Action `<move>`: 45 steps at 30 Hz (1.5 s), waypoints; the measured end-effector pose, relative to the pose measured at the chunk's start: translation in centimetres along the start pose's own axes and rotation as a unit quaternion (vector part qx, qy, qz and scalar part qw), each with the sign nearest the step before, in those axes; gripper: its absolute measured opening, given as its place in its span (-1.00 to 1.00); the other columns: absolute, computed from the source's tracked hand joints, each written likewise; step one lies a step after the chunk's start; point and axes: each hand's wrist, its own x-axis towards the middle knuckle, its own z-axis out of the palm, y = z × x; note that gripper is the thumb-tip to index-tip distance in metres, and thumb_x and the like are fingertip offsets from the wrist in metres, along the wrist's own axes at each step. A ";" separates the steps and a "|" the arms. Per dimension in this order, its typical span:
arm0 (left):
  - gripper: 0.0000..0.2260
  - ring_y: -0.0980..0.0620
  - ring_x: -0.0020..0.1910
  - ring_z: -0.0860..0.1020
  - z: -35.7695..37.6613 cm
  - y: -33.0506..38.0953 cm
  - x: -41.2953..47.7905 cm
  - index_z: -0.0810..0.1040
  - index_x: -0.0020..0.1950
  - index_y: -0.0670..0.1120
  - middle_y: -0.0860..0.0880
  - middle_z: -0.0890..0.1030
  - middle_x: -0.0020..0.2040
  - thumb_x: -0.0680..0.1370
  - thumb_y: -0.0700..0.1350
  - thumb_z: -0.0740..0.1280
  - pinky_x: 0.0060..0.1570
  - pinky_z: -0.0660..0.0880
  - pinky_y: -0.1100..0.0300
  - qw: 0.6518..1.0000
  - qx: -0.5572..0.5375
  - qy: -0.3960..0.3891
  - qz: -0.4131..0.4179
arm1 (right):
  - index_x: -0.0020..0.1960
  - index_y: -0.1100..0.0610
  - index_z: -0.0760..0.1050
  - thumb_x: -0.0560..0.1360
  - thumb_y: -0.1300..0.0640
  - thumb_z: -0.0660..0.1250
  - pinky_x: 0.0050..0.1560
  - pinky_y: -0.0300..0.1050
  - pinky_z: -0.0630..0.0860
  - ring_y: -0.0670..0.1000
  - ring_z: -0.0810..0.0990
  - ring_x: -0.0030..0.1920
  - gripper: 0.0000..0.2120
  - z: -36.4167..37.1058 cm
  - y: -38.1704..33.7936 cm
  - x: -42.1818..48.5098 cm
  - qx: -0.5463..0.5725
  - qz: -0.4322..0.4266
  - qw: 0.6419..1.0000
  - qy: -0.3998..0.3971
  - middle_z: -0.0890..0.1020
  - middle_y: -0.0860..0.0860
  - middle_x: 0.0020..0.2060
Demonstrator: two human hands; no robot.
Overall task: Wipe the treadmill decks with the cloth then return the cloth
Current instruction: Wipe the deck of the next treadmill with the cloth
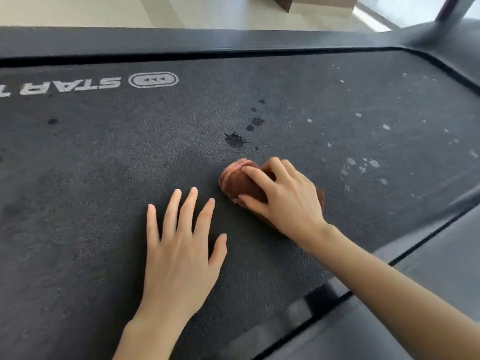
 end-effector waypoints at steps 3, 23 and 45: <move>-0.46 -0.19 0.44 0.27 0.0 0.0 0.0 0.43 0.37 -0.11 -0.17 0.36 0.42 0.50 0.12 0.01 0.36 0.16 -0.30 1.000 -0.001 -0.005 -0.004 | 0.25 0.03 0.46 0.48 -0.22 0.26 -0.20 -0.06 0.35 0.15 0.47 0.02 -0.55 1.9 1.3 5.6 -0.025 0.042 0.999 -0.019 0.48 0.12 0.02; -0.49 -0.20 0.40 0.33 0.5 -0.2 0.3 0.49 0.31 -0.11 -0.17 0.42 0.38 0.46 0.11 0.09 0.33 0.18 -0.30 0.999 -0.037 0.034 -0.005 | 0.25 0.04 0.46 0.46 -0.24 0.25 -0.04 0.09 0.48 0.25 0.49 0.07 -0.51 0.8 10.1 5.0 -0.056 0.294 0.953 -0.041 0.47 0.18 0.00; -0.47 -0.22 0.40 0.31 0.6 -0.1 0.1 0.48 0.30 -0.12 -0.19 0.41 0.38 0.46 0.11 0.07 0.36 0.13 -0.29 0.998 -0.043 0.042 -0.002 | 0.24 0.01 0.45 0.47 -0.23 0.26 -0.13 -0.02 0.42 0.21 0.48 0.05 -0.55 0.2 8.6 0.4 -0.068 0.285 0.956 -0.019 0.45 0.15 -0.02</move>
